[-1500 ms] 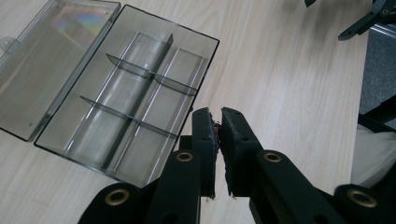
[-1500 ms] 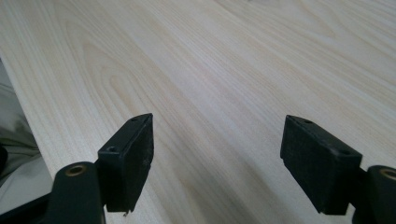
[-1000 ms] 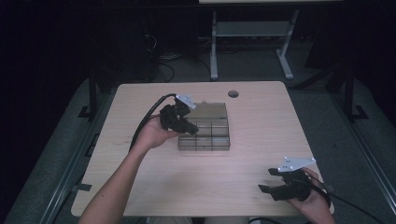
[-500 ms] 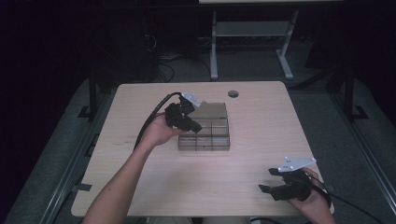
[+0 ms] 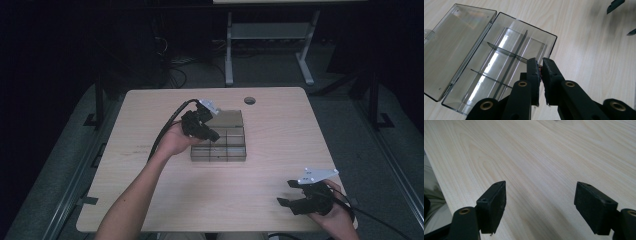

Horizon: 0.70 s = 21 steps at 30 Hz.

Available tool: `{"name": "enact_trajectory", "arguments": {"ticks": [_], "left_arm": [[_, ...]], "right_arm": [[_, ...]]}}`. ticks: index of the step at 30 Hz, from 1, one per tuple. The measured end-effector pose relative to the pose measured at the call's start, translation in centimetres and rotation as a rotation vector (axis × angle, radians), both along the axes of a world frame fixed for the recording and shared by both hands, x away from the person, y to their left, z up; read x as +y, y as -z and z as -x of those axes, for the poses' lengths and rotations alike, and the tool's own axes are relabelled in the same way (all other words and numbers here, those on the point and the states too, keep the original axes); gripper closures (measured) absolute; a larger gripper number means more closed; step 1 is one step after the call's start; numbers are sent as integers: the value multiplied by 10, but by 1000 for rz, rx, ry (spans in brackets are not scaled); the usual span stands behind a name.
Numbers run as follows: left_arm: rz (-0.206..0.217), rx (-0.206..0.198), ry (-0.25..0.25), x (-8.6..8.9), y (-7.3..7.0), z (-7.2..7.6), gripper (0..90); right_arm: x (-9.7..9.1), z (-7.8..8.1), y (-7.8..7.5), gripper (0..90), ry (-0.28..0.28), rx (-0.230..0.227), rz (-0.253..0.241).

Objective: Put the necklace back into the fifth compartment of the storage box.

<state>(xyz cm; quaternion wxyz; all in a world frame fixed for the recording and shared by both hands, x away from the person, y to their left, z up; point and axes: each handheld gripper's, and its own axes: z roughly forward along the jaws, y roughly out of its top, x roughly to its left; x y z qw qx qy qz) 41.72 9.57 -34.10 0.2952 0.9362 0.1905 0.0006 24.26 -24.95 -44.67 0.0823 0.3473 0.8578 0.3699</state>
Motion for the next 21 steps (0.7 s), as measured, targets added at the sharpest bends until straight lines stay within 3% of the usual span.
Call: {"name": "enact_trajectory", "arguments": {"ticks": [21], "left_arm": [[-18, 34, -17, -12, 21, -14, 837]], "right_arm": [[-1, -1, 1, 255, -2, 6, -5]]}}
